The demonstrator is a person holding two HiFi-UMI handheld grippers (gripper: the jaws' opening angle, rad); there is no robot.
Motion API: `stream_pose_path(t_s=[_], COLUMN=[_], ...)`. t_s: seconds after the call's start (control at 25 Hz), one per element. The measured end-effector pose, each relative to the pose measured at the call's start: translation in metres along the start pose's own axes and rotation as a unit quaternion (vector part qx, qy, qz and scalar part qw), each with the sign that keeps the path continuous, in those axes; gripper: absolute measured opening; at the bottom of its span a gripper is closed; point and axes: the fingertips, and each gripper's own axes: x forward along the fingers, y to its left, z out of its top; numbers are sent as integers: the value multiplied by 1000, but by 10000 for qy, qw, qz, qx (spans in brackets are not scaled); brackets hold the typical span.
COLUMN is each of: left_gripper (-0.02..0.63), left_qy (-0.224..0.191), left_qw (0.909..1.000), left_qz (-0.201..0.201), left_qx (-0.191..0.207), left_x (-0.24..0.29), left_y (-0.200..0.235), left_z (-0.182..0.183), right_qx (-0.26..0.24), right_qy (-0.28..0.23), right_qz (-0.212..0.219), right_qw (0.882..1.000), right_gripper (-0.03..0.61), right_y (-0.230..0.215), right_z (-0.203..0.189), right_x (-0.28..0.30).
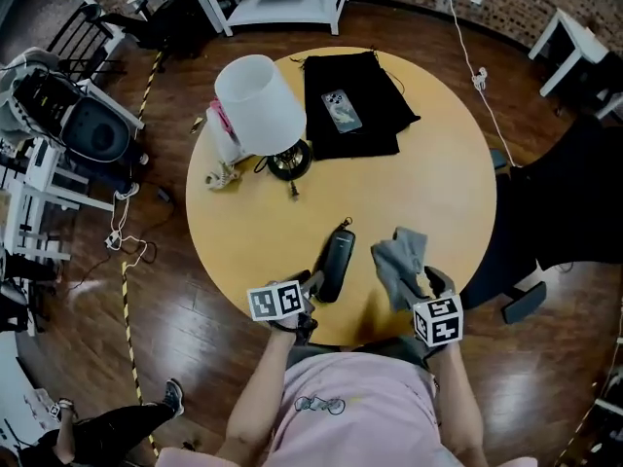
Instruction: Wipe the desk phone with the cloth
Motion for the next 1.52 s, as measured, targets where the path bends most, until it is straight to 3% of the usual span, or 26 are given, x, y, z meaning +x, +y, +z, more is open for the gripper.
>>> stream_pose_path(t_s=[0.08,0.32,0.44,0.52,0.6,0.68,0.76,0.84,1.0,1.2,1.52], left_gripper=[92,69,20,5,3,3,3,3,3,3,3], left_qy=[210,355,-404,-938,-1215,-1734,-2335,-2667,-2980,-3165,-3274], left_qw=[9993,9969,9971,9845,9715,9646,9583,9538,9463,9414,9367], left_qz=[-242,-702,-133,382,830,1038,983,902,978,869,463], left_qx=[-174,33,638,1432,1859,1694,1323,1049,790,779,1152], left_x=[10,6,-26,-59,-88,-119,-144,-155,-175,-186,-190], left_y=[-3,-12,-8,-14,-19,-22,-25,-34,-58,-70,-100], left_z=[-14,-37,-13,8,20,29,37,39,29,17,32], right_qx=[100,371,305,244,104,-90,-286,-427,-632,-663,-319], right_qy=[-23,-294,-466,-619,-758,-954,-1214,-1405,-1417,-1341,-1387], right_qz=[-251,-630,-426,-259,-114,119,436,611,764,726,630], right_qw=[9996,9969,9975,9974,9970,9953,9912,9873,9849,9861,9878], right_gripper=[278,278,278,278,279,279,279,279,279,279,279], right_y=[-1,18,36,47,54,63,73,74,74,75,70], right_z=[-6,-6,4,16,30,44,63,80,89,81,82], right_x=[-14,-37,-37,-35,-30,-24,-18,-22,-34,-37,-33])
